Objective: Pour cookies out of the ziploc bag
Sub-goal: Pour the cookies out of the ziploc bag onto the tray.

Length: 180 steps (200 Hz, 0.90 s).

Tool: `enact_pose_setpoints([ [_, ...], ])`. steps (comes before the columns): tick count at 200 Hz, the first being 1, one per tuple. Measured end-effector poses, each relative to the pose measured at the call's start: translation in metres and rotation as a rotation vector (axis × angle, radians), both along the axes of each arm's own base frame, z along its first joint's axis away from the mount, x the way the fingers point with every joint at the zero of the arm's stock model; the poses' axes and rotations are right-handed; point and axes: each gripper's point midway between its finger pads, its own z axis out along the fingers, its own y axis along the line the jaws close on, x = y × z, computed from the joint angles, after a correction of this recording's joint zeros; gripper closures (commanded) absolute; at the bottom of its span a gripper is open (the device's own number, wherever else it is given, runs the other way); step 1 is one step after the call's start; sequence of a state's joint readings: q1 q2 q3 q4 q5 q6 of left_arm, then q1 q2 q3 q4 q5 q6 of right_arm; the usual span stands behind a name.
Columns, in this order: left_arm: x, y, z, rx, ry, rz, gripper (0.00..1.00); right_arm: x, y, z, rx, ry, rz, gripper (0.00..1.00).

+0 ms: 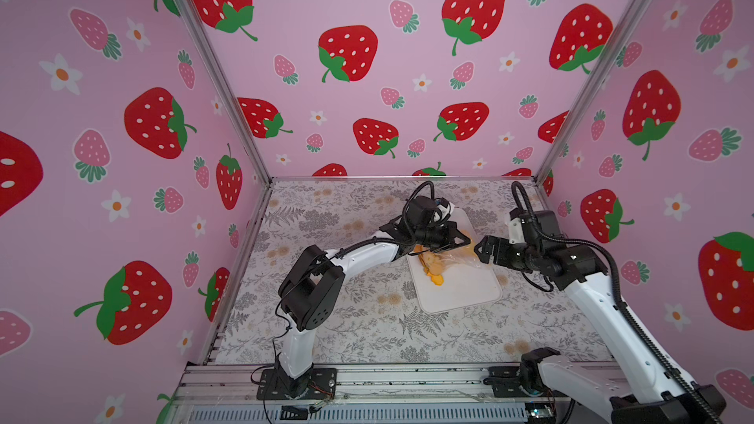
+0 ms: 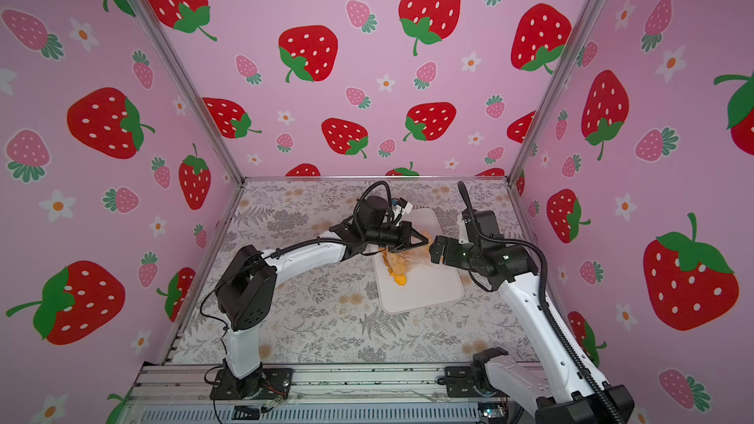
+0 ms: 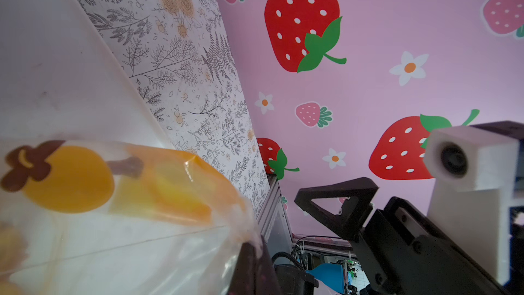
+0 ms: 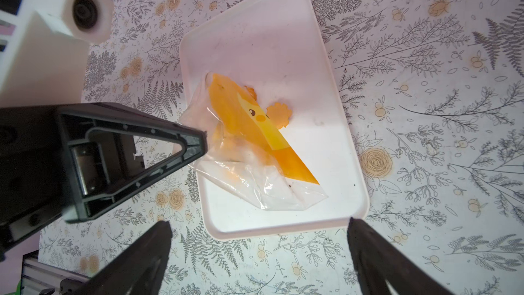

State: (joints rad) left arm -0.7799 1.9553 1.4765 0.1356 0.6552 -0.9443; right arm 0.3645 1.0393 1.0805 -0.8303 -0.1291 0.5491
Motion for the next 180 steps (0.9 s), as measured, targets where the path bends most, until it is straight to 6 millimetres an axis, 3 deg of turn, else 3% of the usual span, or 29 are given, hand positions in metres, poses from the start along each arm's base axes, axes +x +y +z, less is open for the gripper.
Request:
enact_pose_setpoints([
  [91,0.007,0.008,0.015,0.028,0.015,0.024,1.00,0.000,-0.001,0.002,0.010,-0.001,0.010,0.01],
  [180,0.042,0.036,0.028,0.018,0.029,0.089,1.00,0.007,-0.002,-0.005,-0.003,0.025,0.017,0.01],
])
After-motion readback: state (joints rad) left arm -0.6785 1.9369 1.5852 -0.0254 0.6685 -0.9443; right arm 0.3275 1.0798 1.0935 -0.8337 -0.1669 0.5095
